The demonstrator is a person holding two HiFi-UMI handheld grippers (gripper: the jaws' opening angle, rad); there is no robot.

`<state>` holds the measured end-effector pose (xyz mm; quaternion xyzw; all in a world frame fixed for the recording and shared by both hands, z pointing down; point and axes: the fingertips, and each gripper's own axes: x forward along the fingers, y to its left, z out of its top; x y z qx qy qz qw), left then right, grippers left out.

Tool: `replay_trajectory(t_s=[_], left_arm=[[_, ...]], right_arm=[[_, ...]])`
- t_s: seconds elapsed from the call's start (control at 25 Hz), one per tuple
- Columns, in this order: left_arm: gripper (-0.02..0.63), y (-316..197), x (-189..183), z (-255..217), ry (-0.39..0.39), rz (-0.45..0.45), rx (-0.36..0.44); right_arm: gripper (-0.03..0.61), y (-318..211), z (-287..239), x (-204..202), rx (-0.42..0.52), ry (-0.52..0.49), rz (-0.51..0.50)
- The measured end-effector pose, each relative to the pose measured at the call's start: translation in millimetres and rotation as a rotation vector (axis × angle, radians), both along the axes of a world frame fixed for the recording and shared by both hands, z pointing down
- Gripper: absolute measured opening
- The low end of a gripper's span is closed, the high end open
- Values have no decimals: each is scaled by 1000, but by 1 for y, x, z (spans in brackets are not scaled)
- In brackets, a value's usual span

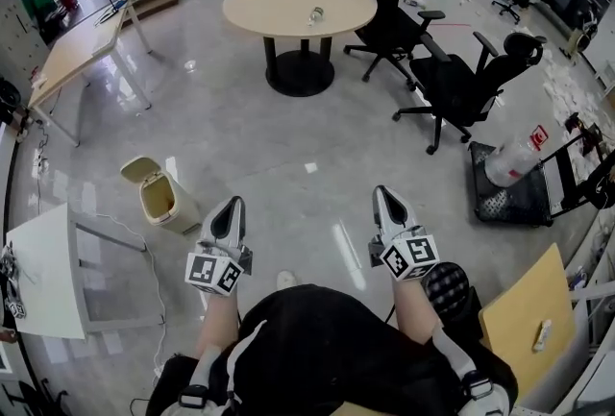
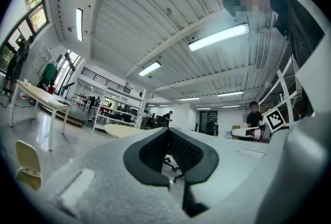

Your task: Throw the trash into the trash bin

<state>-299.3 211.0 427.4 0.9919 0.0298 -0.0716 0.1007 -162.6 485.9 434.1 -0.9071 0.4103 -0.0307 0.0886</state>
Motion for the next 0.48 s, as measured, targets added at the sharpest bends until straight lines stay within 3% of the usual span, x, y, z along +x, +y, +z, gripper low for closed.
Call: replay_trajectory(t_s=[0.48], left_arm=[[2, -90, 42, 11, -12, 6, -27]], right_arm=[[5, -88, 9, 33, -23, -25, -3]])
